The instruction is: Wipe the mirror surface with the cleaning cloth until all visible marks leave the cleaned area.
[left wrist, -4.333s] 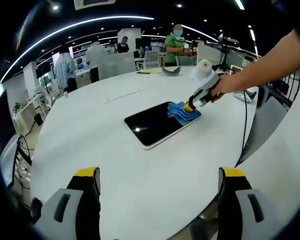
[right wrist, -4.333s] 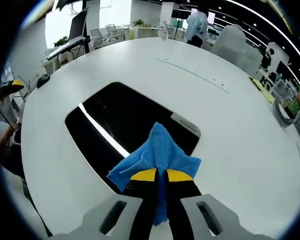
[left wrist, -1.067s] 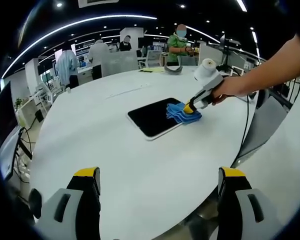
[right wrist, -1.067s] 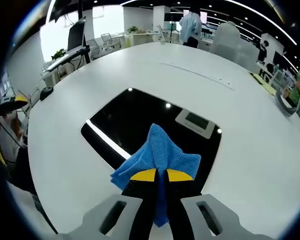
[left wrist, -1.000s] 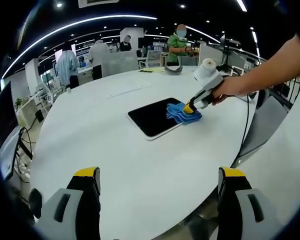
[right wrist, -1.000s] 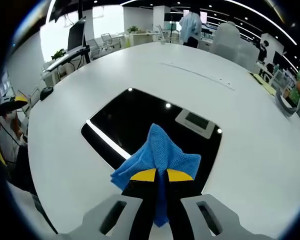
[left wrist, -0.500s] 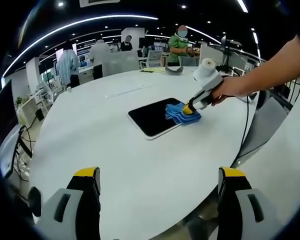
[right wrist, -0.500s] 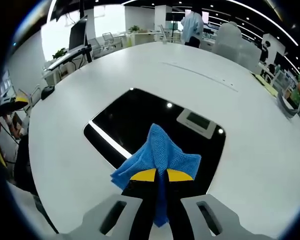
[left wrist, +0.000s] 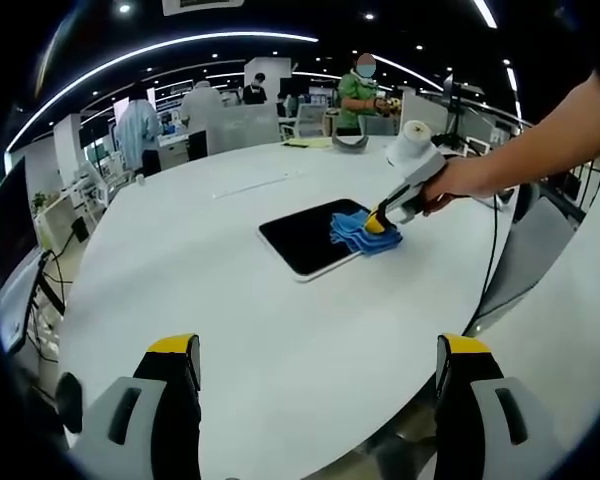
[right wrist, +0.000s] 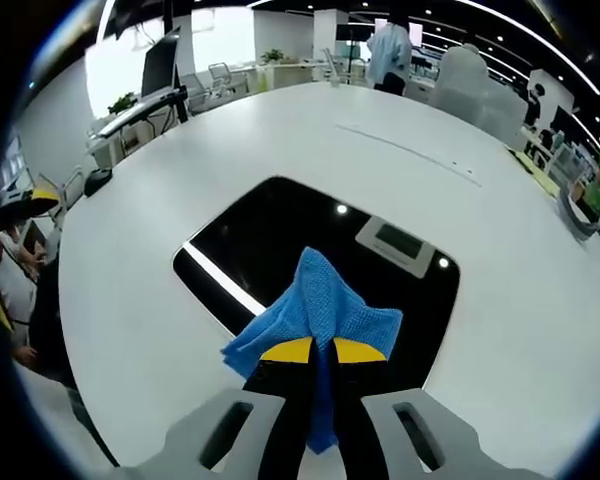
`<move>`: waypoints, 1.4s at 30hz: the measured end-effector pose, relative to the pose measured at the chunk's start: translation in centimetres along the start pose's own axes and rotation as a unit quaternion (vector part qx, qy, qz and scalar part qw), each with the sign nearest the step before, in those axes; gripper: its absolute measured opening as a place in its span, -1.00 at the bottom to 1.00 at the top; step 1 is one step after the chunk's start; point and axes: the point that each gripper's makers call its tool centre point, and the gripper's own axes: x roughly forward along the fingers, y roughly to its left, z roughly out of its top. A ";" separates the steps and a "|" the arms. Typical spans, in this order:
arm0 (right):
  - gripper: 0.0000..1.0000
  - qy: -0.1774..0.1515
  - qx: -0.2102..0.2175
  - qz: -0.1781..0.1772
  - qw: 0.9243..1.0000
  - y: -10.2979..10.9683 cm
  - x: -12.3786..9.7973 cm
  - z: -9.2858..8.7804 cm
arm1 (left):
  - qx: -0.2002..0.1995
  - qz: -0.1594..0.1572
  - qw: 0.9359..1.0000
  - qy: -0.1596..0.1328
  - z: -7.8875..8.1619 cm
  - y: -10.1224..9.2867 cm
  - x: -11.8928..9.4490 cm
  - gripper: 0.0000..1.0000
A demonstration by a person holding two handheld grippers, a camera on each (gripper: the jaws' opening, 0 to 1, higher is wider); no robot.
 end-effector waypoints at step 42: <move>-0.96 0.009 0.000 0.013 1.000 2.2 0.8 1.3 | -0.012 0.010 1.000 -0.007 -0.4 0.8 -0.6 0.98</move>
